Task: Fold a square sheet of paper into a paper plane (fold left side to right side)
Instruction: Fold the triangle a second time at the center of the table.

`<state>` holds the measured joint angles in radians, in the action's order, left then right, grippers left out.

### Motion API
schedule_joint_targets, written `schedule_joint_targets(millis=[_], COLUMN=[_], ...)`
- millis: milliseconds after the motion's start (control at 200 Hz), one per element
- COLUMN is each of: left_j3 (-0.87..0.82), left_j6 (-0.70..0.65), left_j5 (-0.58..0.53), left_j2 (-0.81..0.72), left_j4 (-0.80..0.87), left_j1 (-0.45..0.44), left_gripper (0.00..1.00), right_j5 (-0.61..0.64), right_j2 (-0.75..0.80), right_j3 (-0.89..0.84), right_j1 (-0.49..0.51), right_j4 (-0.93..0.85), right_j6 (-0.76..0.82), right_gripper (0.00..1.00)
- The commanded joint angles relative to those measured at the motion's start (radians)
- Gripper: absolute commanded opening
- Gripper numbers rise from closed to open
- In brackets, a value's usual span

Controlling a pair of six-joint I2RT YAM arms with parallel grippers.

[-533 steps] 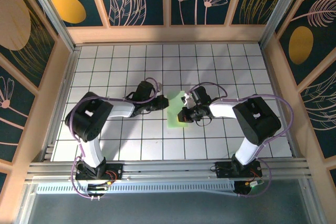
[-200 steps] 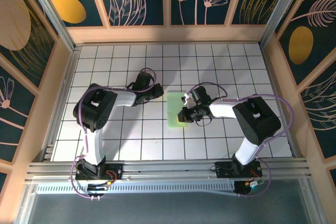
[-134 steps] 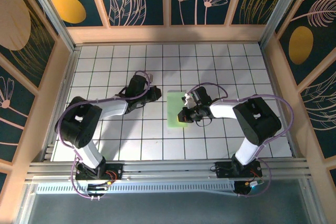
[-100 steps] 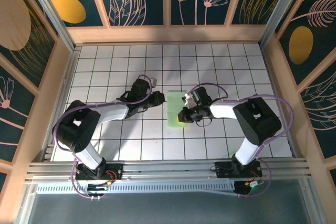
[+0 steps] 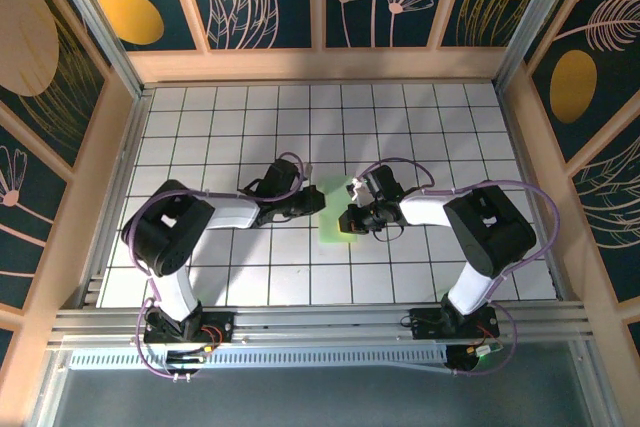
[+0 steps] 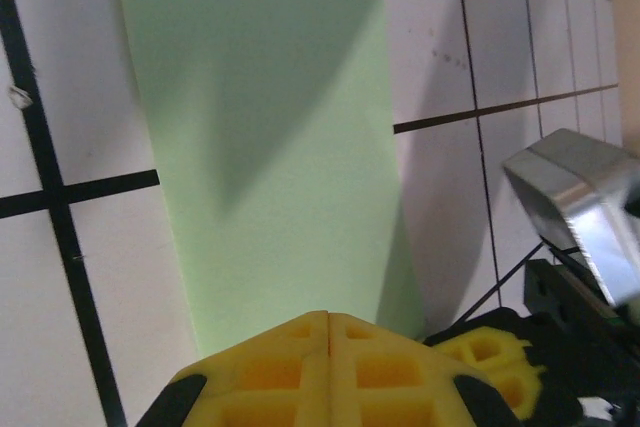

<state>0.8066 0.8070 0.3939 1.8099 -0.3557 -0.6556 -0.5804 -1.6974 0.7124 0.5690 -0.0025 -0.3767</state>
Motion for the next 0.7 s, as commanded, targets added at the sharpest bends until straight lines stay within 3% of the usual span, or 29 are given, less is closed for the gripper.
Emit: schedule_joint_targets(millis=[0, 500, 691], left_j3=[0.042, 0.017, -0.007], left_j6=[0.015, -0.003, 0.002], left_j5=[0.032, -0.036, -0.049], left_j2=[0.045, 0.081, 0.073], left_j4=[-0.024, 0.041, 0.039], left_j1=[-0.01, -0.015, -0.018], left_gripper=[0.0, 0.0, 0.0], right_j5=[0.143, 0.066, 0.004], right_j2=[-0.055, -0.003, 0.084], right_j3=[-0.039, -0.002, 0.028], right_j1=[-0.003, -0.005, -0.017], right_j4=[-0.11, -0.078, -0.051], right_j6=[-0.007, -0.039, -0.076], right_gripper=[0.0, 0.0, 0.12])
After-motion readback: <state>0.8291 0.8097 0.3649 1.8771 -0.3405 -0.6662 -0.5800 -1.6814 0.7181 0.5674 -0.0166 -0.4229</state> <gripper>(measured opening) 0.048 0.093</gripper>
